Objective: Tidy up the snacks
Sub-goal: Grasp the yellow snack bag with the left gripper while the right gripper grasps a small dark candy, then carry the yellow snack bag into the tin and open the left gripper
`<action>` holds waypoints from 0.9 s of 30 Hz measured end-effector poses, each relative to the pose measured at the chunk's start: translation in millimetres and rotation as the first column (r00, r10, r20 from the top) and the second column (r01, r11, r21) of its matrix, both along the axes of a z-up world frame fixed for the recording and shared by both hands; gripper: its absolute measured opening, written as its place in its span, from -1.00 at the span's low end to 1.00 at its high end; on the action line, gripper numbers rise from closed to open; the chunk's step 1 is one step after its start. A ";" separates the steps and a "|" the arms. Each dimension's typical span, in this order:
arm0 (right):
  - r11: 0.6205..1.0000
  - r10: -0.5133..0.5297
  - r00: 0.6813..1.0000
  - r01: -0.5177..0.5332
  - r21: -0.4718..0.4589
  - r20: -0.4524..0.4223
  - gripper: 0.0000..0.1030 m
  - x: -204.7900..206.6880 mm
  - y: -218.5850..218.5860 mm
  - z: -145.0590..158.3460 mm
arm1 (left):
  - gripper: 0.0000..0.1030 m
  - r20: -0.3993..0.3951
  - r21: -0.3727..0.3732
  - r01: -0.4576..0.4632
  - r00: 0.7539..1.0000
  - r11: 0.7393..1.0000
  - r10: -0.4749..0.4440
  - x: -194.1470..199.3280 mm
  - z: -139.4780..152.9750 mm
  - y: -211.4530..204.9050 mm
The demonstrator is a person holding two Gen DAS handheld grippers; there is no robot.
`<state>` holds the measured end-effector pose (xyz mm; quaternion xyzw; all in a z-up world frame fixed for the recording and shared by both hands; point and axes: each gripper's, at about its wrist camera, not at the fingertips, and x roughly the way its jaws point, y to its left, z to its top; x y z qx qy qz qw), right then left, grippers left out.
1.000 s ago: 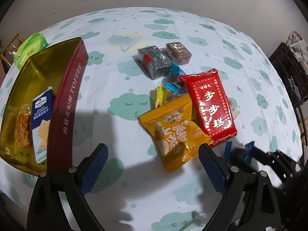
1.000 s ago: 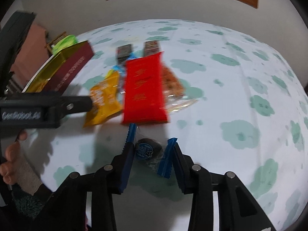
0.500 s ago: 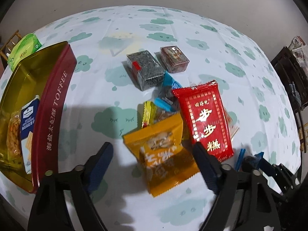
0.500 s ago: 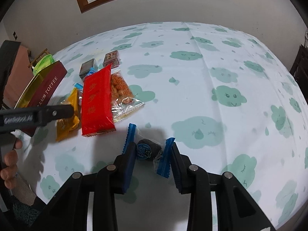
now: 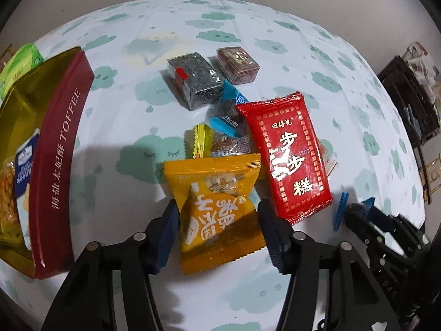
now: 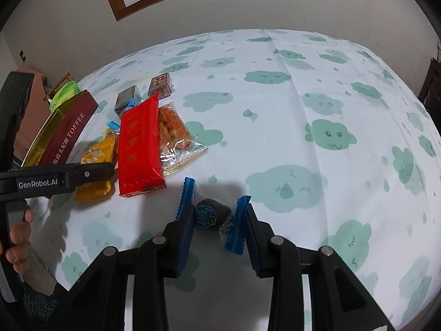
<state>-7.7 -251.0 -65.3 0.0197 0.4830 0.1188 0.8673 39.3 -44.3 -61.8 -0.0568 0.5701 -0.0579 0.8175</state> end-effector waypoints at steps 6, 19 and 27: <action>1.000 -0.003 1.000 0.003 0.001 -0.003 -0.31 0.6 -0.6 -0.2 | -0.17 0.017 0.016 0.047 0.999 0.999 -0.047 -4.5 0.0 0.7; 1.000 -0.011 1.000 0.011 -0.016 -0.017 -0.30 3.6 2.2 0.1 | -0.25 0.043 0.051 0.081 0.996 0.995 -0.083 -13.6 12.1 3.3; 0.999 -0.021 1.000 0.021 -0.031 -0.022 -0.30 3.7 4.4 0.6 | -0.25 0.103 0.109 0.096 0.989 0.989 -0.108 -22.2 37.5 16.4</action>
